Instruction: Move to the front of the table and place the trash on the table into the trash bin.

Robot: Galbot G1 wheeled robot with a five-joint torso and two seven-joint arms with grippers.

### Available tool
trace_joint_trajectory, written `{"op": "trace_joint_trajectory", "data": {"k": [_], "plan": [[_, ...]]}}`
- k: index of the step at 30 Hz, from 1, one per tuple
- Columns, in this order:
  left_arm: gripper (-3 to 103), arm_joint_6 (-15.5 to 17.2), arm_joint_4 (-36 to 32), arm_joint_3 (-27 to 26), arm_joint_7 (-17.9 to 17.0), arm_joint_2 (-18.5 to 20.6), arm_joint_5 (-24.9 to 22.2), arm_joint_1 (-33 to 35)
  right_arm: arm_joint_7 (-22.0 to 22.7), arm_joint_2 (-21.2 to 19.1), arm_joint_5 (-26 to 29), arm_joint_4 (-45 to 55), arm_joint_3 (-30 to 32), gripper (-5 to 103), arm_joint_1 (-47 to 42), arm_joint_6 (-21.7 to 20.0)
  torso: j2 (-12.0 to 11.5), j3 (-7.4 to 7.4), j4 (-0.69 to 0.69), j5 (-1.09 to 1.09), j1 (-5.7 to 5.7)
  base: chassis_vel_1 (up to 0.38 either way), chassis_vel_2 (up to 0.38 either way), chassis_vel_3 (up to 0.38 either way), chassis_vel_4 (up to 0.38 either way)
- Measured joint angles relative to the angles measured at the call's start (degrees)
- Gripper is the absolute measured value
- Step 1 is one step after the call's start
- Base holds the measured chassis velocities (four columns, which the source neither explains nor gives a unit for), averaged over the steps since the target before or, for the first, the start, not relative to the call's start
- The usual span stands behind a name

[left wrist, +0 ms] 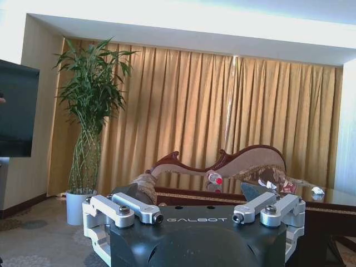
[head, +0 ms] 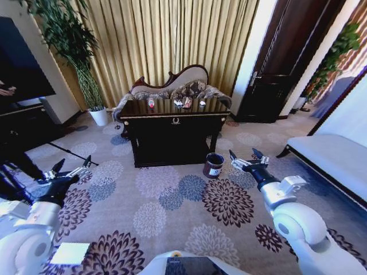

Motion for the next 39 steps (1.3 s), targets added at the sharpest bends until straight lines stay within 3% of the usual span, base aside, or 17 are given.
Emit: {"op": "trace_joint_trajectory", "data": {"k": [31, 35, 37, 38, 39], "plan": [[100, 0.0, 0.0, 0.0, 0.0, 0.0, 0.0, 0.0, 0.0, 0.0, 0.0, 0.0, 0.0, 100, 0.0, 0.0, 0.0, 0.00, 0.00, 0.00, 0.00, 0.000, 0.000, 0.000, 0.000], [100, -1.8, -0.6, 1.7, -0.4, -2.3, 3.2, 2.2, -0.3, 1.0, -0.8, 0.1, 0.4, 100, -0.7, 0.0, 0.0, 0.00, 0.00, 0.00, 0.01, 0.000, 0.000, 0.000, 0.000], [100, -5.2, -1.7, 5.0, -1.2, -6.6, 8.4, 6.2, -1.9, 5.0, -4.0, 1.1, 2.2, 100, -3.8, 0.0, 0.0, 0.00, 0.02, 0.00, 0.00, 0.000, 0.000, 0.000, 0.000], [100, -5.2, -1.7, 5.0, -1.2, -6.6, 8.4, 6.2, -1.9, 5.0, -4.0, 1.1, 2.2, 100, -3.8, 0.0, 0.0, 0.00, 0.02, 0.00, 0.00, 0.000, 0.000, 0.000, 0.000], [100, -6.8, -2.4, 5.9, -0.6, -8.1, 9.5, 7.6, -3.0, 7.5, -6.1, 1.7, 3.3, 100, -5.8, 0.0, 0.0, 0.00, 0.05, -0.01, 0.00, 0.000, 0.000, 0.000, 0.000]]}}
